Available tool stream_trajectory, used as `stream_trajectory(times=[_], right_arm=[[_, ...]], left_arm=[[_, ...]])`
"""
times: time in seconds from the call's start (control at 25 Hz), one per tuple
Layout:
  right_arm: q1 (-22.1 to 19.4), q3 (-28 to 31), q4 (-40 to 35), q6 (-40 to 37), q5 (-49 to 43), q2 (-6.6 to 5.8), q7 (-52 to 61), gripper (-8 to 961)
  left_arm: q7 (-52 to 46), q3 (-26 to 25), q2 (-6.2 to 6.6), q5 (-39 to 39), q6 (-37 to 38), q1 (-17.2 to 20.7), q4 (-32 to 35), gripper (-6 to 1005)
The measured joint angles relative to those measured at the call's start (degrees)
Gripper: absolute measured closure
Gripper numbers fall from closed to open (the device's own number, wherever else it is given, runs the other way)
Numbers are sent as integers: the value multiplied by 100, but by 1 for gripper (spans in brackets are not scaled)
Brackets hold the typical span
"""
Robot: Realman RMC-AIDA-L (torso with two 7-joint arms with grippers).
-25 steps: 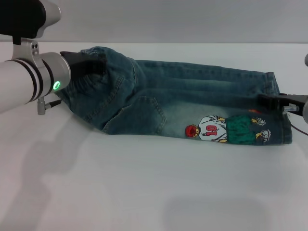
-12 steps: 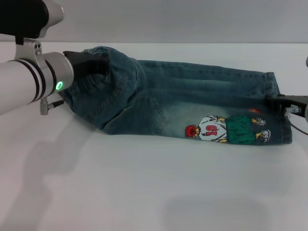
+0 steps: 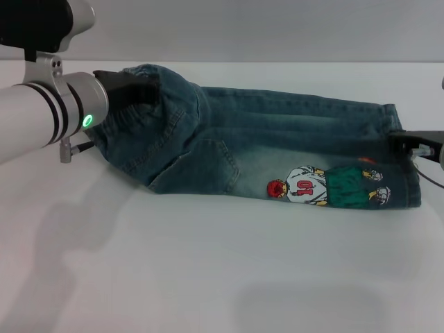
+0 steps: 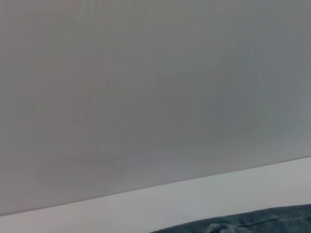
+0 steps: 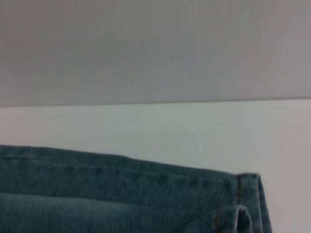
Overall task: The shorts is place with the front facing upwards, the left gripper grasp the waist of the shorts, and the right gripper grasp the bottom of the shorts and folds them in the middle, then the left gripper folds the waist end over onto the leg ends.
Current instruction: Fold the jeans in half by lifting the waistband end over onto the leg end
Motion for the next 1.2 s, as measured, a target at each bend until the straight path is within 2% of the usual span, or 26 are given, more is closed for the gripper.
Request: stream_trajectory(times=[0.24,0.6,1.2], right_arm=[[37,34,65,-49,-45,0,-5,955],[53,420,128,-69,-28,5,-298,955],[-178,672,698,-216,-42,3,-458,954]], left_arm=[[7,-33,10,0,14,-29,44,906],[11,-47,13,0,85,-42,80,906],[-12,-46,9,0,213,-39,86,906]])
